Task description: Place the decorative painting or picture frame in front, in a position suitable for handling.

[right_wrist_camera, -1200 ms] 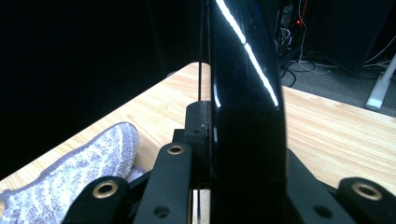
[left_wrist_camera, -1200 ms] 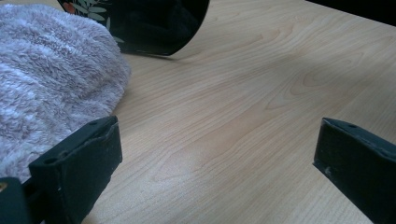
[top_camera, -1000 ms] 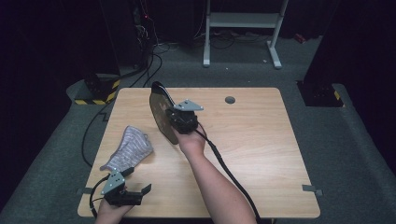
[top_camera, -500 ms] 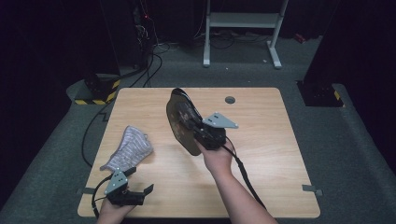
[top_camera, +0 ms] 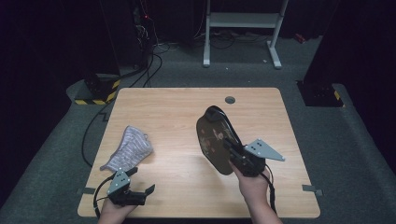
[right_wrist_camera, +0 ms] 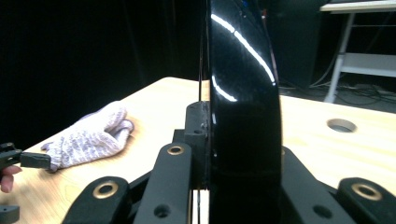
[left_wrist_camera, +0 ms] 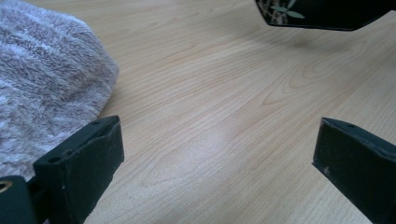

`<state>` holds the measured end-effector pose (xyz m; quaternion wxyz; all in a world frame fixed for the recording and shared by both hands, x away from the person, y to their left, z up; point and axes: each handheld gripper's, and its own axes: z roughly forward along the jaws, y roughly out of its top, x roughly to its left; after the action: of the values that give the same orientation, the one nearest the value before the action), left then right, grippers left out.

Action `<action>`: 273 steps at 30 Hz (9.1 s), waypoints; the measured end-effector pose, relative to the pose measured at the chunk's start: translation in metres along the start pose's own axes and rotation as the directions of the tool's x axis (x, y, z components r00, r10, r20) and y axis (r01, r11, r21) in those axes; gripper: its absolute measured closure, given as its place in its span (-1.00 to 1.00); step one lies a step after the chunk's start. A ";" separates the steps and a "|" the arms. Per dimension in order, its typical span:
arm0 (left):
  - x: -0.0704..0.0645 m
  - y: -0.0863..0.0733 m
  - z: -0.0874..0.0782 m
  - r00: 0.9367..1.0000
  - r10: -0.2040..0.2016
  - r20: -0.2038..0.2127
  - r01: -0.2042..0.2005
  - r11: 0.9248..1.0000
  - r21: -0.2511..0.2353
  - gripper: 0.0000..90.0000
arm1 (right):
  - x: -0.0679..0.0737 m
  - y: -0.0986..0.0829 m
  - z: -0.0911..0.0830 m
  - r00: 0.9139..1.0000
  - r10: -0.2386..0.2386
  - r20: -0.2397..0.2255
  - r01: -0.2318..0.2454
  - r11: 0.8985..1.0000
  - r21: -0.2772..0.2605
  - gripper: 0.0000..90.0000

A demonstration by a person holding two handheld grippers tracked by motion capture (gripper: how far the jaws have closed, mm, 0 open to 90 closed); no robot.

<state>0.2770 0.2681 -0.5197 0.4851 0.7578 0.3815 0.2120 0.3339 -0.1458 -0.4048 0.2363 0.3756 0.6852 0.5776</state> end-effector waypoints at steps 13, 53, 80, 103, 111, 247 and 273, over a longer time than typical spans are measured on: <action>-0.003 0.000 -0.001 1.000 0.001 -0.005 -0.001 1.000 0.006 -0.94 | -0.027 -0.022 -0.027 0.998 0.022 0.063 -0.020 0.999 -0.026 0.80; -0.005 -0.002 -0.001 1.000 0.009 0.001 -0.009 1.000 0.029 -0.93 | -0.035 -0.027 0.023 0.994 0.093 0.054 -0.089 0.993 -0.084 0.79; 0.011 0.014 -0.025 0.997 -0.011 -0.075 0.010 1.000 -0.017 -0.70 | -0.024 -0.057 -0.018 1.000 0.011 0.020 -0.011 1.000 0.000 0.05; 0.100 0.028 0.047 0.967 -0.028 -0.251 0.114 0.936 0.332 -0.26 | -0.039 -0.080 -0.022 0.996 0.088 0.001 -0.088 0.995 0.044 0.11; 0.091 0.030 0.036 0.973 -0.062 -0.223 0.118 0.962 0.246 0.44 | -0.036 -0.081 -0.021 0.996 0.090 -0.003 -0.090 0.995 0.048 0.12; 0.014 0.015 0.034 0.999 -0.032 -0.014 0.035 0.956 0.292 0.23 | 0.019 -0.103 0.009 0.990 -0.030 -0.135 0.052 0.986 0.161 0.00; 0.011 0.020 0.004 0.997 -0.077 -0.004 0.077 0.997 0.006 0.53 | 0.019 -0.101 0.006 0.987 -0.033 -0.154 0.054 0.990 0.133 0.03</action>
<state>0.2941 0.2694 -0.5037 0.4898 0.7436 0.4121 0.1933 0.3024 -0.1322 -0.5019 0.1697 0.3308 0.7470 0.5511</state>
